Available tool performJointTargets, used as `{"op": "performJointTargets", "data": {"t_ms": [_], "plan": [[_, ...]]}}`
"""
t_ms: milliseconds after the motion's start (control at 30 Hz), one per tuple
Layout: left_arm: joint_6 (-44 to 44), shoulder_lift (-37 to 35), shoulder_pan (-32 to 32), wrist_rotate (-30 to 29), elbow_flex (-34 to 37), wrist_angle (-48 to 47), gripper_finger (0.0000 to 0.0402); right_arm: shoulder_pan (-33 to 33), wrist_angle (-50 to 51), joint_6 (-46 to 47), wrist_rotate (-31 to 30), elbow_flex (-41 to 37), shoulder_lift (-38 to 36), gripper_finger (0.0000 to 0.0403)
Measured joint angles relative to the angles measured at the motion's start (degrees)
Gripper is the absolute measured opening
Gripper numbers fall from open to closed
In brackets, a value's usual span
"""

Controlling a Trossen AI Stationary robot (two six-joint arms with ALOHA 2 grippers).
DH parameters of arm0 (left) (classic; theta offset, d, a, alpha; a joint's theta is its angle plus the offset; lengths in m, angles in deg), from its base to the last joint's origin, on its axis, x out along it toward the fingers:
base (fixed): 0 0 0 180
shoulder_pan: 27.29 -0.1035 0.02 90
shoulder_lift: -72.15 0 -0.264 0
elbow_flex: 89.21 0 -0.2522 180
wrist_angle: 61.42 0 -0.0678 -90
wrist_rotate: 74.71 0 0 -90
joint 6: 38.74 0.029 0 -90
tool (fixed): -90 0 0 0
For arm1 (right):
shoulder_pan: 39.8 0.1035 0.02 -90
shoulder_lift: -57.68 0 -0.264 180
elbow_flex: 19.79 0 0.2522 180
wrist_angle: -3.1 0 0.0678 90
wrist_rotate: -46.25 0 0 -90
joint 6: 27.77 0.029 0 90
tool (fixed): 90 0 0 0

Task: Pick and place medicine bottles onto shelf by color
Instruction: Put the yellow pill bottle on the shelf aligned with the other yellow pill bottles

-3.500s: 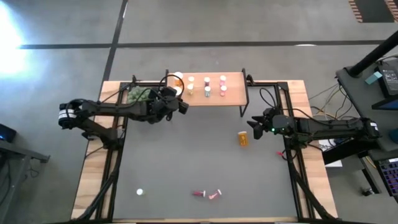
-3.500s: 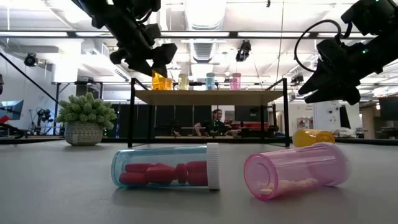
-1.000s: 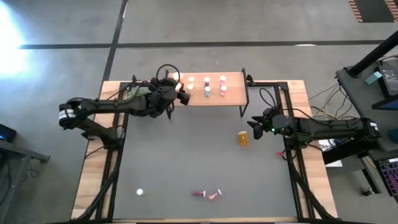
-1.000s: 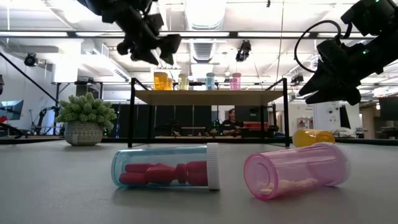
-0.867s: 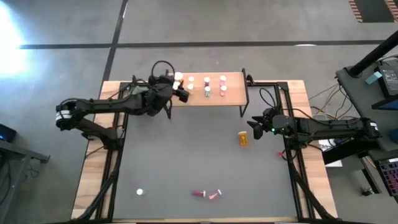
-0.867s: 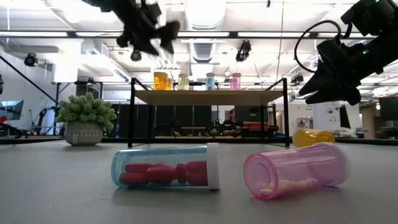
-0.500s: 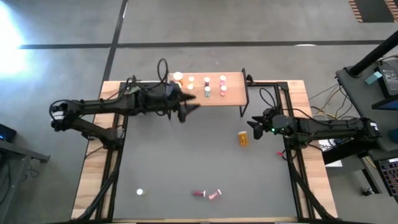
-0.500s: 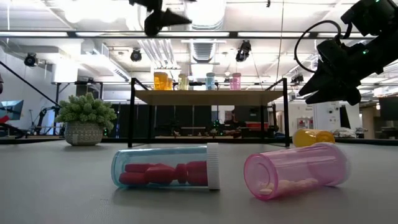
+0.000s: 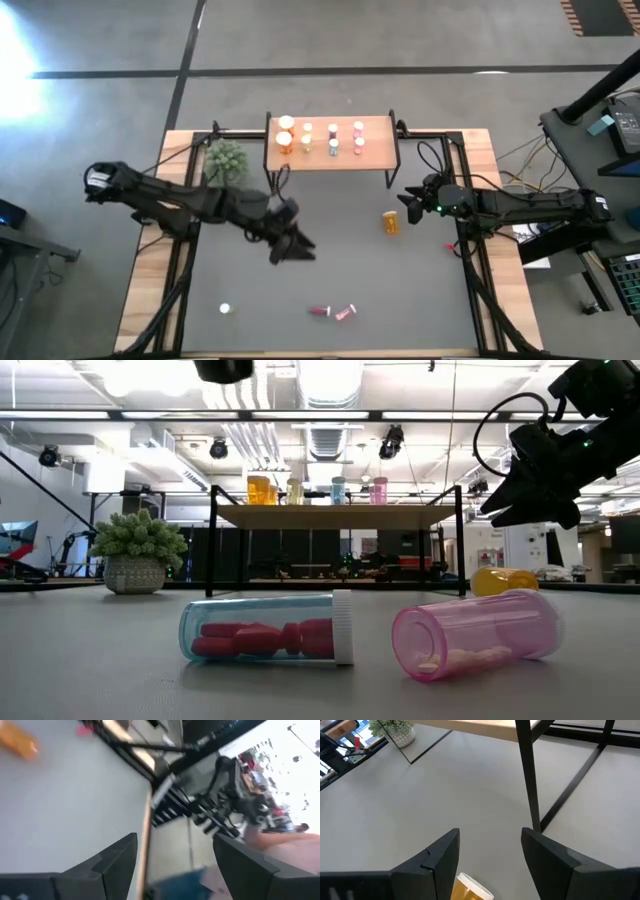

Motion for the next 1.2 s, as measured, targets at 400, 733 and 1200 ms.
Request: {"op": "performJointTargets", "data": {"t_ms": [400,733,1200], "plan": [[-30.59,1.95,10.45,0.42,0.01,-22.47,0.0244,0.01,0.0,0.01,-0.02,0.0,0.0,0.0203],[-37.66,1.63,14.42,4.93,0.02,-40.87,0.0244,0.0,0.0,0.02,0.0,0.0,0.0,0.0203],[-50.02,2.08,26.77,5.3,1.5,-54.89,0.0244,0.0,-0.02,0.0,-0.02,0.0,0.0,0.0203]]}}
